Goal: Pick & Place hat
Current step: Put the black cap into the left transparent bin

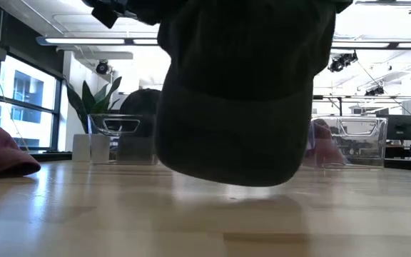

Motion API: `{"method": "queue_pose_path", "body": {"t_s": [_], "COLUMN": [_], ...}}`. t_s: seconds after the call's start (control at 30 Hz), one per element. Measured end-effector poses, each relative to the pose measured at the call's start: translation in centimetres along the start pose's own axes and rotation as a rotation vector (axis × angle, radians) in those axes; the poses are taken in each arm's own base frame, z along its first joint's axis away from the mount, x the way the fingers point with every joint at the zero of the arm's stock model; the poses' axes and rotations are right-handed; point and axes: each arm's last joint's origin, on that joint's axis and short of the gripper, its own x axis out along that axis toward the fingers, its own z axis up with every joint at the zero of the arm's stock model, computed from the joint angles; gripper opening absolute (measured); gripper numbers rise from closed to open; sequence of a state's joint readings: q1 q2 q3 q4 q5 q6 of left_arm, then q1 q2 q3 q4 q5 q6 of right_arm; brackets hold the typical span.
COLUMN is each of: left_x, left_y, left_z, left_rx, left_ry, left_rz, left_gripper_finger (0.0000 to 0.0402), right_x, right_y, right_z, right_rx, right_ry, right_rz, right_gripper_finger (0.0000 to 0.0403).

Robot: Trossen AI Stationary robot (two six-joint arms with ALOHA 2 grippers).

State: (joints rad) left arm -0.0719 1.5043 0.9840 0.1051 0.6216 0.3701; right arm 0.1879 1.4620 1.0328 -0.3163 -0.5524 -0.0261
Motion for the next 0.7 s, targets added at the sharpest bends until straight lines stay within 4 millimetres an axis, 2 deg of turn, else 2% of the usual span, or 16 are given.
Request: {"method": "queue_pose_path", "body": {"t_s": [0.13,0.3,0.47,0.57,0.7], "left_x": [-0.1,-0.9,-1.3,-1.4,-0.4], "left_y": [0.2,1.0,1.7,2.0,2.7], "left_z": [0.7,2.2,3.7,4.1,3.5], "left_rx": [-0.028,-0.078,-0.065,-0.042,-0.056], "left_ry": [0.005,0.087,0.107,0.102,0.111], "left_rz": [0.003,0.026,0.105,0.184,0.242], "left_gripper_finger": [0.0046,0.0141,0.022,0.0241,0.0244], "right_x": [0.1,-0.5,-0.6,-0.6,-0.7], "right_y": [-0.2,-0.3,-0.6,-0.7,-0.8], "right_z": [0.1,0.3,0.3,0.3,0.3], "right_rx": [0.02,0.005,0.013,0.009,0.005], "right_ry": [-0.003,-0.024,-0.021,-0.02,-0.024], "right_rz": [-0.101,-0.252,-0.337,-0.381,-0.392], "right_gripper_finger": [0.0024,0.0005,0.0009,0.0004,0.001]}}
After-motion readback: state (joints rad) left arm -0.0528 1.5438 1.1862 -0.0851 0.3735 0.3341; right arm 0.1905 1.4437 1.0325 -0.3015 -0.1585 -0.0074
